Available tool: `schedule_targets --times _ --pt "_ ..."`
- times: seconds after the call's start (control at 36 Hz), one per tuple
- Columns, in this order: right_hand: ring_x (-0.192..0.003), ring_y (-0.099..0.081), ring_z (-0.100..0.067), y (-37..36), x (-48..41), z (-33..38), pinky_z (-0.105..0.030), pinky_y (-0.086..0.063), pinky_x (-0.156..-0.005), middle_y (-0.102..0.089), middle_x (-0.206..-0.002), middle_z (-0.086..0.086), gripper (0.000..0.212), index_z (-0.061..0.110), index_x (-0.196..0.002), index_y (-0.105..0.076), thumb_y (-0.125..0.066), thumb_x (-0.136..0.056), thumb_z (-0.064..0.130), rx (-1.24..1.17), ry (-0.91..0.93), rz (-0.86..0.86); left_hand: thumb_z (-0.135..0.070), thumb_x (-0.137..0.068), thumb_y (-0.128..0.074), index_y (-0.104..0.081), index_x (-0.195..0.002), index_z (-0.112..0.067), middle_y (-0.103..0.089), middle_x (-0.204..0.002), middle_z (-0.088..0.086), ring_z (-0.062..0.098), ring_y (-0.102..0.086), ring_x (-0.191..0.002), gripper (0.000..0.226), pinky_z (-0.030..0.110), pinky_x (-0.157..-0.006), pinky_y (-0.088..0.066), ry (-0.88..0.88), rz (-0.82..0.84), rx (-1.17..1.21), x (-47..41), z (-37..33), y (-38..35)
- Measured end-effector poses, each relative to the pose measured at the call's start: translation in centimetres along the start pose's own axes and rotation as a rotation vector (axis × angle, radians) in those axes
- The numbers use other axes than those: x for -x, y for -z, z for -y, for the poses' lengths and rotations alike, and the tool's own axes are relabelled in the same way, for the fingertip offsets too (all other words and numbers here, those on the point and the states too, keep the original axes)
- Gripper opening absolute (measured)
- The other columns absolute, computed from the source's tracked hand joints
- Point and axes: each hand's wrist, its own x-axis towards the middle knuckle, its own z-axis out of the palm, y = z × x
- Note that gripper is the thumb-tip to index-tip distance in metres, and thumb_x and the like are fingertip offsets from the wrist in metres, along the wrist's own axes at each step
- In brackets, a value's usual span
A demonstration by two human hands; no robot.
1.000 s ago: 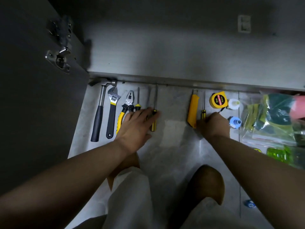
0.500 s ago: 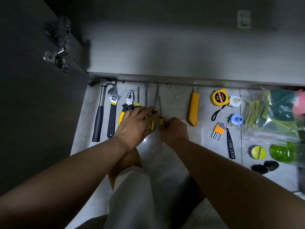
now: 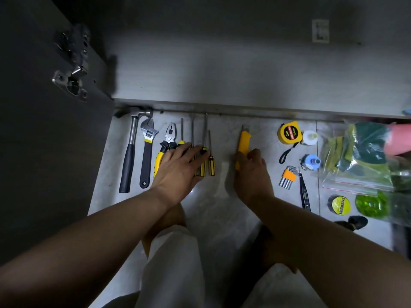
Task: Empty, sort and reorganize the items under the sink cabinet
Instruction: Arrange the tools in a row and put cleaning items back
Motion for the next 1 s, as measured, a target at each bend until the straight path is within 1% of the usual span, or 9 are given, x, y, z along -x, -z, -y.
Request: schedule_targets --times 0.22,0.33,0.42,0.56,0.64,0.75,0.86,0.92,1.0 --pt "-0.115 -0.045 -0.029 -0.9 0.8 0.4 -0.044 -0.057 -0.083 -0.038 -0.127 -0.008 0.041 0.025 -0.132 -0.051 -0.058 -0.092 0.017 0.005 0.112 0.039 -0.048 -0.078 -0.073 -0.054 -0.142 -0.027 -0.043 -0.152 0.008 0.031 -0.032 -0.146 0.07 0.046 -0.114 -0.03 -0.072 -0.1 -0.029 0.0 -0.7 0.0" --pt "-0.118 -0.045 -0.029 -0.1 1.2 -0.4 -0.043 -0.056 -0.085 -0.038 -0.128 -0.008 0.044 0.025 -0.134 -0.053 -0.058 -0.091 0.014 -0.053 0.138 0.027 -0.044 -0.075 -0.078 -0.059 -0.135 -0.024 -0.056 -0.137 0.005 0.033 -0.045 -0.136 0.065 0.047 -0.111 -0.033 -0.14 -0.113 -0.069 -0.6 -1.5 0.2" --pt "-0.118 -0.046 -0.028 0.6 1.7 -1.3 -0.044 -0.056 -0.085 -0.036 -0.131 -0.008 0.048 0.027 -0.136 -0.051 -0.058 -0.09 0.014 -0.096 0.143 0.015 -0.038 -0.078 -0.076 -0.068 -0.127 -0.024 -0.064 -0.126 0.002 0.034 -0.05 -0.13 0.051 0.046 -0.108 -0.032 -0.153 -0.124 -0.108 -1.1 -2.0 -0.1" --pt "-0.113 -0.053 -0.028 1.6 2.8 -2.7 -0.046 -0.057 -0.083 -0.035 -0.132 -0.006 0.045 0.026 -0.134 -0.049 -0.061 -0.091 0.018 -0.157 0.111 0.004 -0.033 -0.079 -0.077 -0.071 -0.121 -0.024 -0.064 -0.129 0.0 0.034 -0.051 -0.129 0.043 0.046 -0.107 -0.031 -0.164 -0.122 -0.148 -1.7 -2.3 -0.5" --pt "-0.11 -0.054 -0.027 2.3 3.0 -3.8 -0.043 -0.058 -0.081 -0.037 -0.131 -0.007 0.046 0.025 -0.134 -0.051 -0.063 -0.09 0.018 -0.162 0.085 -0.029 -0.033 -0.079 -0.077 -0.07 -0.122 -0.025 -0.064 -0.13 -0.001 0.033 -0.051 -0.13 0.044 0.047 -0.107 -0.03 -0.147 -0.114 -0.143 -1.9 -2.6 -0.6" --pt "-0.118 -0.05 -0.031 3.8 1.6 -5.7 -0.045 -0.053 -0.092 -0.04 -0.131 -0.012 0.052 0.019 -0.138 -0.053 -0.065 -0.087 0.016 -0.101 -0.035 -0.107 -0.031 -0.081 -0.075 -0.07 -0.124 -0.024 -0.063 -0.131 0.0 0.033 -0.051 -0.131 0.044 0.046 -0.108 -0.028 -0.147 -0.134 -0.125 -1.8 -2.7 -0.8" --pt "-0.124 -0.045 -0.04 5.9 -1.2 -7.0 -0.05 -0.049 -0.098 -0.035 -0.141 -0.019 0.061 0.019 -0.141 -0.047 -0.064 -0.083 0.013 -0.021 -0.154 -0.165 -0.037 -0.085 -0.064 -0.07 -0.121 -0.02 -0.063 -0.129 0.001 0.031 -0.05 -0.13 0.04 0.045 -0.107 -0.031 -0.169 -0.203 -0.092 -1.6 -2.7 -0.8" --pt "-0.132 -0.038 -0.042 6.8 -2.8 -7.4 -0.05 -0.045 -0.103 -0.025 -0.152 -0.019 0.07 0.024 -0.148 -0.038 -0.064 -0.084 0.016 0.04 -0.192 -0.118 -0.037 -0.087 -0.059 -0.071 -0.117 -0.019 -0.064 -0.126 0.001 0.03 -0.051 -0.128 0.037 0.043 -0.106 -0.033 -0.183 -0.259 -0.044 -1.7 -3.2 -0.4" --pt "-0.14 -0.029 -0.041 7.8 -5.0 -7.7 -0.052 -0.04 -0.108 -0.014 -0.161 -0.015 0.083 0.029 -0.155 -0.023 -0.067 -0.084 0.022 0.186 -0.204 0.035 -0.03 -0.087 -0.066 -0.073 -0.107 -0.02 -0.066 -0.12 0.0 0.029 -0.055 -0.122 0.023 0.041 -0.101 -0.038 -0.208 -0.333 0.066 -2.3 -4.5 0.5"
